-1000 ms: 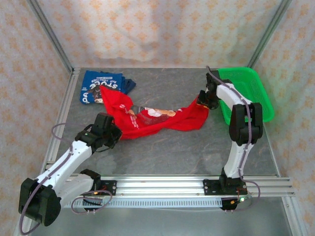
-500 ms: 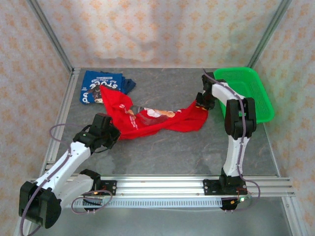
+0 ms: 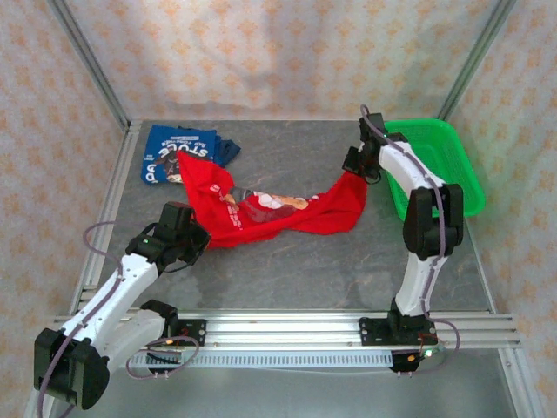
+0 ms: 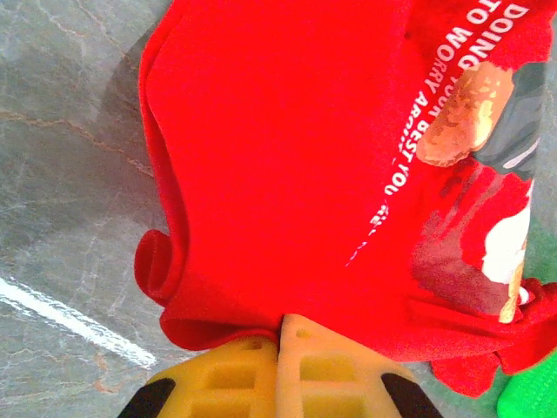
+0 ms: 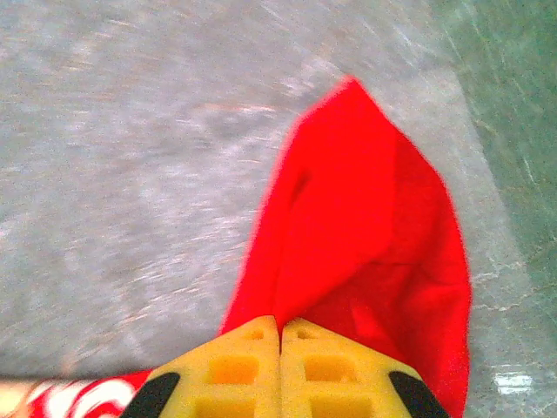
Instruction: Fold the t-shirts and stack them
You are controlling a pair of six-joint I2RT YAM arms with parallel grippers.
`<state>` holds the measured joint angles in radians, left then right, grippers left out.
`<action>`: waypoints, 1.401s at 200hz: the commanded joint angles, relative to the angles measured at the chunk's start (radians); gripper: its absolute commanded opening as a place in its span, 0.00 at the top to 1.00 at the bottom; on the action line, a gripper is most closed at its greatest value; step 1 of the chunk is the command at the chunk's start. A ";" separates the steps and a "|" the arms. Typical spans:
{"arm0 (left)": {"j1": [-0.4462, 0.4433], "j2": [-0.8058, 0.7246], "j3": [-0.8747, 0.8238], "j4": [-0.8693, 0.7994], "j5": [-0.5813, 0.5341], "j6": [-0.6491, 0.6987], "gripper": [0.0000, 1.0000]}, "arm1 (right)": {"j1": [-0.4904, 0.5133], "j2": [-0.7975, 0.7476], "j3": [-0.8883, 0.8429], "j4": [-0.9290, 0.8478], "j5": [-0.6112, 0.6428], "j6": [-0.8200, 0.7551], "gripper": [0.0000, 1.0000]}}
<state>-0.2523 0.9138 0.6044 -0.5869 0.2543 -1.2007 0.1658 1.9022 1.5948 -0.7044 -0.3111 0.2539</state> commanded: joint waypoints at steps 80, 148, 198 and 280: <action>0.012 0.003 -0.037 -0.002 0.014 0.030 1.00 | 0.295 -0.192 -0.097 -0.090 -0.208 -0.170 1.00; 0.012 -0.014 -0.030 -0.024 0.007 0.048 1.00 | 0.369 -0.306 -0.127 -0.076 -0.097 0.008 1.00; 0.051 -0.091 0.180 -0.203 -0.078 0.164 1.00 | 0.181 -0.502 -0.029 -0.182 -0.097 0.075 1.00; 0.258 0.164 0.921 -0.376 -0.082 0.457 1.00 | -0.183 -0.436 0.438 -0.275 -0.353 0.150 1.00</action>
<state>-0.0307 0.9970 1.4006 -0.9028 0.1818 -0.8478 0.0292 1.4208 1.9137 -0.9649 -0.5610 0.3428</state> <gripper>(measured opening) 0.039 0.046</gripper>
